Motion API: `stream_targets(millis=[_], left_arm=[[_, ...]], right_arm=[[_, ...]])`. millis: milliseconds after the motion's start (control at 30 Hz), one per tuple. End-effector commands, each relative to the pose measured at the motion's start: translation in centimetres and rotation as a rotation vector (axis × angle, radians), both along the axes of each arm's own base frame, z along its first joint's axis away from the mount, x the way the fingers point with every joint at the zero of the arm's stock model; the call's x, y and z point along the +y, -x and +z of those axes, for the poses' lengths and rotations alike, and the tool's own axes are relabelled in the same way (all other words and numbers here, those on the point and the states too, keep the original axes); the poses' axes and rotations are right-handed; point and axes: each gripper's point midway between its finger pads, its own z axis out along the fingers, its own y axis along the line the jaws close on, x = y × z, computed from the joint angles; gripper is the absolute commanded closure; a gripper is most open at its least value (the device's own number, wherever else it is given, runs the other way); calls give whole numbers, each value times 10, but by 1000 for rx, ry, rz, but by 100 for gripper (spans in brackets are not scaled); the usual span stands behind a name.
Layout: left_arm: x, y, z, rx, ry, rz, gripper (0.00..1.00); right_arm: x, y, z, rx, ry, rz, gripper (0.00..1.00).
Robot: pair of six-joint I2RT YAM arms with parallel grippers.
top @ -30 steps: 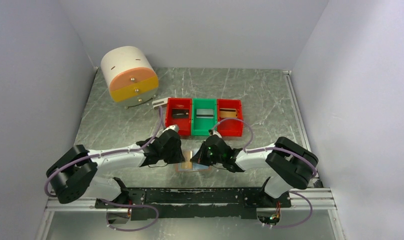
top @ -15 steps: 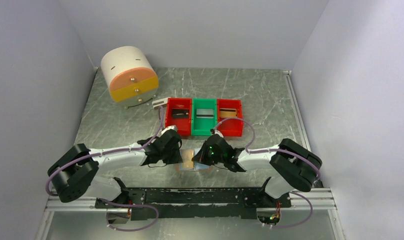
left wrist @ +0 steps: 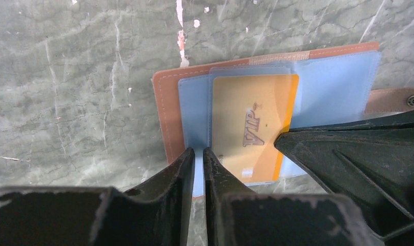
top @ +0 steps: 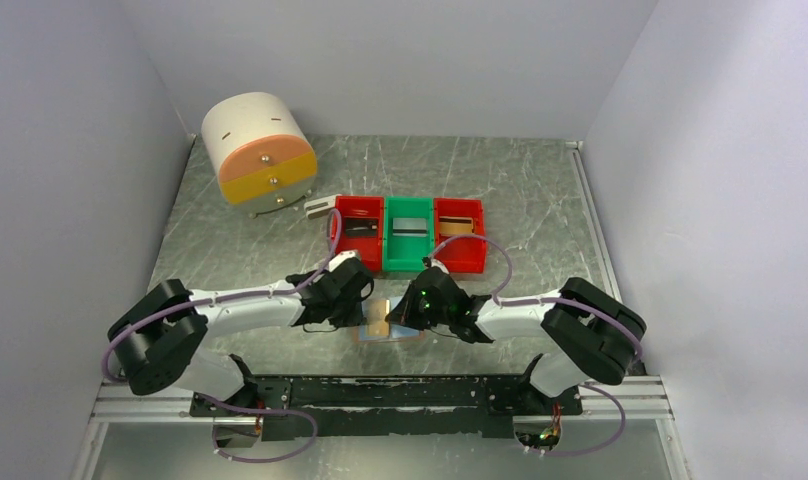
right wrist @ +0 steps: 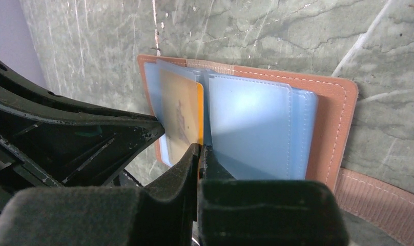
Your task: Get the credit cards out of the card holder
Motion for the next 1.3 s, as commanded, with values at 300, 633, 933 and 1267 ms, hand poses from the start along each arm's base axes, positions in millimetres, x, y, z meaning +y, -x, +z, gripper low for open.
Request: stream_targets(millis=[300,633,933,1267], left_arm=[[36,11,-29,13,-337,7,78],[39,21,-39,33,-419,22,81],[35,21,-42,35,-421,8,82],[11,13,-17,-24,-284,-1,78]], right_arm=[[-10,0,-5,-1,51,-1,97],[-17,-1,-3,3,25,-30,97],[-24,-1,-4,12,26,-36,96],[-14,2,-13,38,23,24,96]])
